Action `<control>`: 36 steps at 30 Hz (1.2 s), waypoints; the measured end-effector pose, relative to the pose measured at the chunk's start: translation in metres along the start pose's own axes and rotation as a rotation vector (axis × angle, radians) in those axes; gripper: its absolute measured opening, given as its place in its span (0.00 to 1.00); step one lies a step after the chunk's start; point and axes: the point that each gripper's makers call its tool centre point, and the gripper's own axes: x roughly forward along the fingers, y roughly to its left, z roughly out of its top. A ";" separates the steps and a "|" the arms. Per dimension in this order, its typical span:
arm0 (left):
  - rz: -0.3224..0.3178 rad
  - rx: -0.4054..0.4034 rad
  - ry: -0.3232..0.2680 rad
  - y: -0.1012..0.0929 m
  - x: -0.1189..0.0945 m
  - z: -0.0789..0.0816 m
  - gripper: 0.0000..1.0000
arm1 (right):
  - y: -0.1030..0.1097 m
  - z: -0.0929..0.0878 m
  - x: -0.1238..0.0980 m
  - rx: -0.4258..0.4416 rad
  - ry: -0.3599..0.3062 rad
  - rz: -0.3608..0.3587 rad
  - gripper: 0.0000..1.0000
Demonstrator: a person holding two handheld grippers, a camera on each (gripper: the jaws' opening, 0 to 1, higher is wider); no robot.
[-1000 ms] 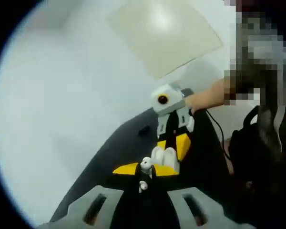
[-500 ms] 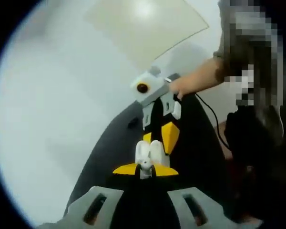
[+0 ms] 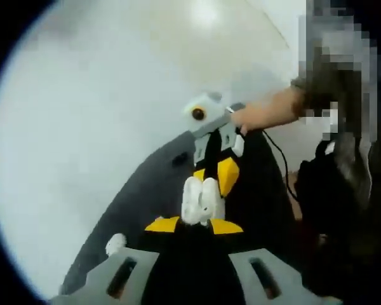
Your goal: Pick up three earphones and place each one into its charging case using tactile feedback, ensure that each earphone is properly inserted and securely positioned inside the case.
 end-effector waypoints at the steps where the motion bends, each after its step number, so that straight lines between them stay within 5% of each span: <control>1: -0.036 -0.075 0.002 -0.003 0.001 -0.005 0.15 | 0.000 0.000 0.000 0.000 0.000 0.000 0.17; 4: -0.135 -0.297 0.036 -0.013 0.009 -0.025 0.19 | 0.001 0.000 0.000 -0.006 0.002 0.003 0.17; 6: -0.084 -0.304 0.020 -0.005 0.017 -0.027 0.16 | 0.003 -0.001 0.001 -0.017 0.010 0.010 0.17; 10: -0.217 -0.428 -0.007 -0.023 0.029 -0.017 0.24 | 0.010 -0.010 0.005 -0.061 0.060 0.030 0.17; 22: -0.198 -0.205 0.006 -0.028 0.031 -0.008 0.15 | 0.015 -0.010 0.008 -0.098 0.077 0.045 0.17; 36: -0.234 -0.240 -0.034 -0.035 0.025 -0.007 0.14 | 0.023 -0.009 0.018 -0.149 0.104 0.069 0.17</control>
